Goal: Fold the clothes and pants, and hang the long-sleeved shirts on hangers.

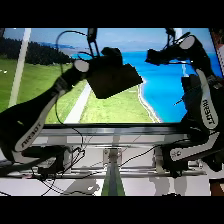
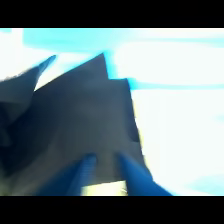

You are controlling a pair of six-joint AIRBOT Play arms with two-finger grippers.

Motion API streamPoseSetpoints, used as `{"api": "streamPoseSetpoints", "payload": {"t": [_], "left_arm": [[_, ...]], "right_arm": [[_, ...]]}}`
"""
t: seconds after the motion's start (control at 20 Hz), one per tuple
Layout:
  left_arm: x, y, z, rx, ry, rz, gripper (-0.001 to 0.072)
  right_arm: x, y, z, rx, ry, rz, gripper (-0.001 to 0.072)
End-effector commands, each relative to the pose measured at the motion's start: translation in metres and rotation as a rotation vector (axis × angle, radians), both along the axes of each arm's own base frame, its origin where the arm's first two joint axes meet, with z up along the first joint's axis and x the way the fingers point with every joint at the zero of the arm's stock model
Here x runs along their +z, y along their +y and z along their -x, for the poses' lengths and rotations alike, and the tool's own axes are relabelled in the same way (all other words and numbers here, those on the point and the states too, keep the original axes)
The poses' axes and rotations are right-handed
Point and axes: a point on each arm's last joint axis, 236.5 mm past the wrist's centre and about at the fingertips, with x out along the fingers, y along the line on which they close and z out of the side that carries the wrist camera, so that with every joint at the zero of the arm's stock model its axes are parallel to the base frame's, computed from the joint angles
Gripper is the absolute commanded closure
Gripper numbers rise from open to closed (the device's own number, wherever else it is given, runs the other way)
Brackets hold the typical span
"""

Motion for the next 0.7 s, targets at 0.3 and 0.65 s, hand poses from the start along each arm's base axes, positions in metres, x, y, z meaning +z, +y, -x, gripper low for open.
{"api": "streamPoseSetpoints", "payload": {"t": [0.3,0.65], "left_arm": [[-0.014,0.019,-0.004,-0.108,-0.091,-0.200,0.0007],[-0.020,0.100,0.006,-0.221,0.062,-0.271,0.0008]], "right_arm": [[-0.052,-0.031,-0.003,-0.073,0.123,-0.083,0.0148],[-0.110,0.047,0.014,0.011,0.307,-0.373,0.0078]]}}
